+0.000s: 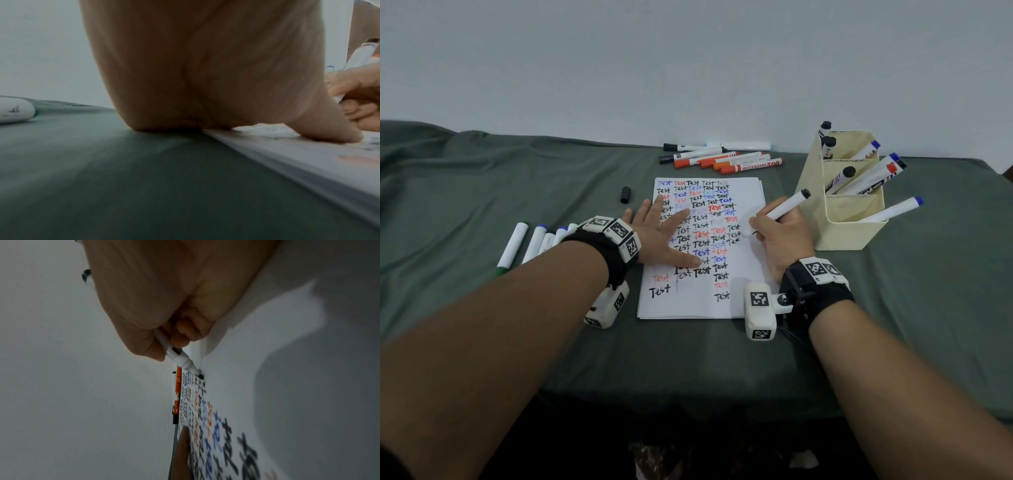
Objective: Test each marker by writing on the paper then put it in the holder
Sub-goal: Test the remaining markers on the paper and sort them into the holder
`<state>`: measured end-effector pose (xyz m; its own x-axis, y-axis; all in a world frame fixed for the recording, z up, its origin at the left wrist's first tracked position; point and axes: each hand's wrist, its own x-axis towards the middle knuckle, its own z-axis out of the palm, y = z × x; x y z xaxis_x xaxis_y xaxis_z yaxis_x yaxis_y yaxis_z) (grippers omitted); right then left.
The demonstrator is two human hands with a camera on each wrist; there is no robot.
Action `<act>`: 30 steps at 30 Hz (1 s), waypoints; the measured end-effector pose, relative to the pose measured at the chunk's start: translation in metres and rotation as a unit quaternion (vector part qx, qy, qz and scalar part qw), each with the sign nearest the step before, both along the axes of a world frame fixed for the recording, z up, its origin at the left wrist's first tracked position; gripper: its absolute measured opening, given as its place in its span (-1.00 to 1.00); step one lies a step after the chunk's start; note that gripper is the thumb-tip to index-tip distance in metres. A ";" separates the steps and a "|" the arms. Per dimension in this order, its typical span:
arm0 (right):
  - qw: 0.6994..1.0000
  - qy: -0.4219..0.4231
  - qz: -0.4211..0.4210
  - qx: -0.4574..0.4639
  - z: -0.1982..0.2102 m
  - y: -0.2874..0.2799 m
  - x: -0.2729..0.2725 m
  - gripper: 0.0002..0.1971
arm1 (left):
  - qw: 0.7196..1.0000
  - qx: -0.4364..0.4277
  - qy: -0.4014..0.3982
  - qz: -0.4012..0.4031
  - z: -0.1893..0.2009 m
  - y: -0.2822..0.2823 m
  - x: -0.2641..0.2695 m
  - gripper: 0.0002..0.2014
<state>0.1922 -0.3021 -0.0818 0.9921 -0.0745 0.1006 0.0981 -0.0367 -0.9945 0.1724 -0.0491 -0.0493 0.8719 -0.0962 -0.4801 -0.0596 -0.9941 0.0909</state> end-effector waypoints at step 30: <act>1.000 -0.005 -0.019 0.001 -0.006 0.001 0.000 -0.88 | 1.000 0.001 0.001 0.001 -0.002 0.001 0.002 0.33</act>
